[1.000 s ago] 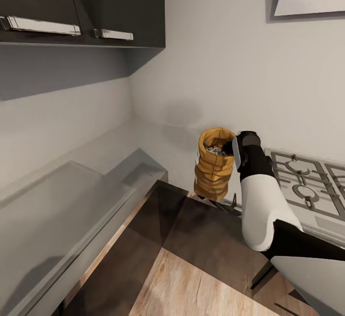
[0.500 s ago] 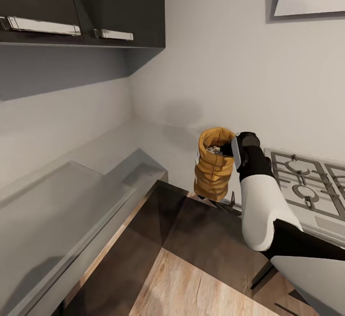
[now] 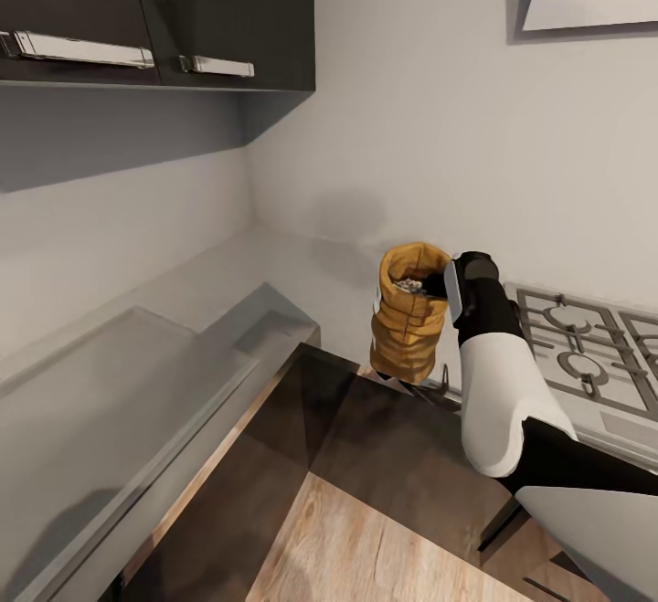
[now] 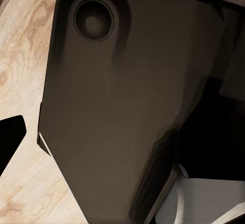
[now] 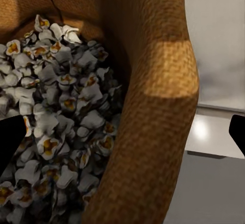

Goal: In the kitchen, take the popcorn bag from the countertop, put it into the microwave, and heat it until the popcorn is cooked so the cooked popcorn ends up inside the bag.

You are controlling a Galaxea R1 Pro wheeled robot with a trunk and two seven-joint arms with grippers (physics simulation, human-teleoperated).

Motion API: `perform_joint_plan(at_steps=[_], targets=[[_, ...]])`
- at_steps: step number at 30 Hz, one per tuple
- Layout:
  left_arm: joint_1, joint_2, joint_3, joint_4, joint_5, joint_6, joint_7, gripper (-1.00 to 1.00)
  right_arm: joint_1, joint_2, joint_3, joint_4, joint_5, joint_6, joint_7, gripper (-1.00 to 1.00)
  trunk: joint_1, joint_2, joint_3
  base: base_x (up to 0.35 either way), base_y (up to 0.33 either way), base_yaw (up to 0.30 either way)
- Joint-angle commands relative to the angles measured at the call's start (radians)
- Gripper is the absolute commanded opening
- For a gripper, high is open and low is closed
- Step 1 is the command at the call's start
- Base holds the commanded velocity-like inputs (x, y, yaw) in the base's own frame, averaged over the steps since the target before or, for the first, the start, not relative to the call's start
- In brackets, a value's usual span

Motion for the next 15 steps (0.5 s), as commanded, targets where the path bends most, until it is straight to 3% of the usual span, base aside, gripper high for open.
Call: perform_joint_plan(at_steps=[1, 7, 15], targets=[[0.000, 0.000, 0.001, -0.002, 0.006, 0.005, 0.003, 1.00, 0.000, 0.001, -0.003, 0.024, -0.001, 0.002, -0.004, -1.00, 0.000, 0.000, -0.001, 0.000, 0.000, 0.000], [0.000, 0.000, 0.001, -0.003, 0.006, 0.005, 0.003, 1.00, 0.000, 0.001, -0.003, 0.023, -0.001, 0.003, -0.005, -1.00, 0.000, 0.000, -0.001, 0.000, 0.000, 0.000], [0.000, 0.000, 0.001, -0.003, 0.006, 0.005, 0.003, 1.00, 0.000, 0.001, 0.001, 0.010, 0.007, 0.071, -0.005, -1.00, 0.000, 0.000, -0.001, 0.000, 0.000, 0.000]])
